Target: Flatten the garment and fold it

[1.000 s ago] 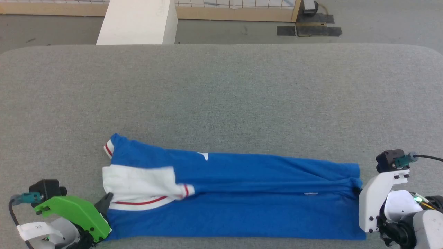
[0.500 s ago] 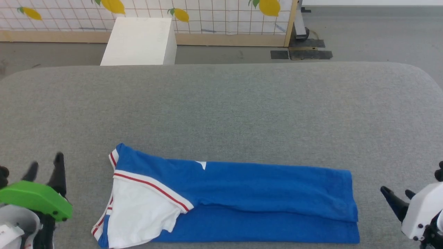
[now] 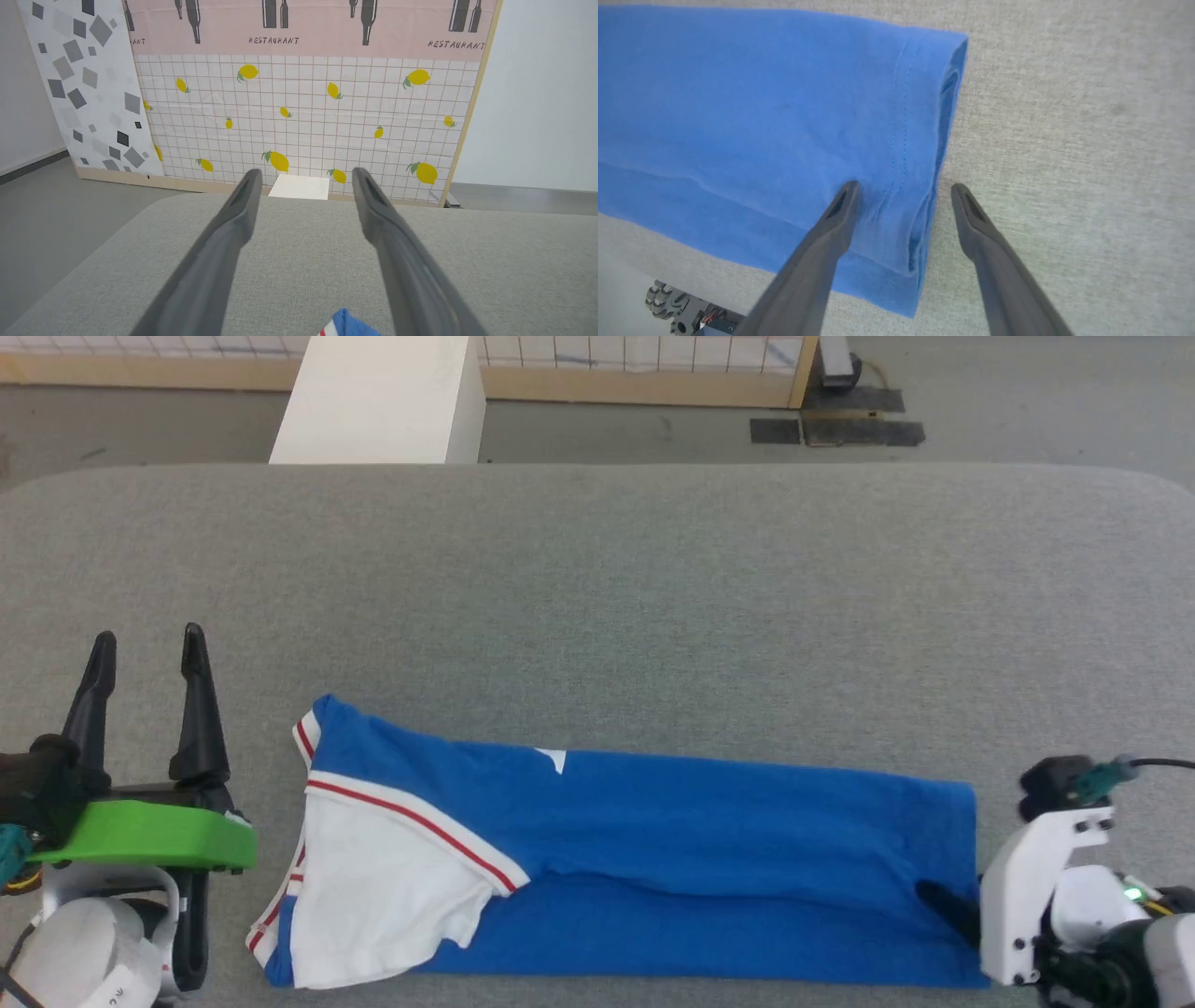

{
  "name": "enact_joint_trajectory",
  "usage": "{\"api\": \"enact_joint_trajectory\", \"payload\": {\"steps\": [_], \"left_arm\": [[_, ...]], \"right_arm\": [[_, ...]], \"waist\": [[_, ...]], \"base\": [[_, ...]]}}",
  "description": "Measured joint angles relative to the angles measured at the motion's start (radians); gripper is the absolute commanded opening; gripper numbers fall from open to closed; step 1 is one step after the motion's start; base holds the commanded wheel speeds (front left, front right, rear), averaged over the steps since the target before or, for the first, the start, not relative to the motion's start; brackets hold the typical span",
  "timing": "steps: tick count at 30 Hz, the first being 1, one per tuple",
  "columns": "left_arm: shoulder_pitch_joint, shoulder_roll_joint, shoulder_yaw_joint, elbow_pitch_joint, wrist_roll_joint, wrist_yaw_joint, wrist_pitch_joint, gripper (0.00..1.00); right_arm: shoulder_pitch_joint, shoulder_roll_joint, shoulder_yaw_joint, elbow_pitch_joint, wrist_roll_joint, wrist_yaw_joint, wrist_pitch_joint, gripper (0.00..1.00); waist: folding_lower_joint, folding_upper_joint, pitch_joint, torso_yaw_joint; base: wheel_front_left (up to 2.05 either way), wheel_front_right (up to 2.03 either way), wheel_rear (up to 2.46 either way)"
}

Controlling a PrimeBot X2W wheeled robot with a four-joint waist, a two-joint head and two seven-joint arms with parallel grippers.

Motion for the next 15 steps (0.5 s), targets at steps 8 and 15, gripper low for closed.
{"api": "enact_joint_trajectory", "payload": {"steps": [8, 15], "left_arm": [[0.002, -0.091, 0.061, 0.001, 0.061, -0.045, -0.004, 1.0], [0.003, -0.129, 0.101, 0.013, 0.089, -0.077, -0.004, 1.0]], "right_arm": [[-0.045, -0.003, 0.08, 0.063, 0.032, -0.001, -0.002, 1.0], [-0.069, -0.014, 0.105, 0.082, 0.054, -0.001, -0.012, 0.16]], "waist": [[0.0, 0.0, 0.028, 0.012], [0.0, 0.0, 0.039, 0.013]], "base": [[0.0, 0.0, 0.0], [0.0, 0.0, 0.0]]}}
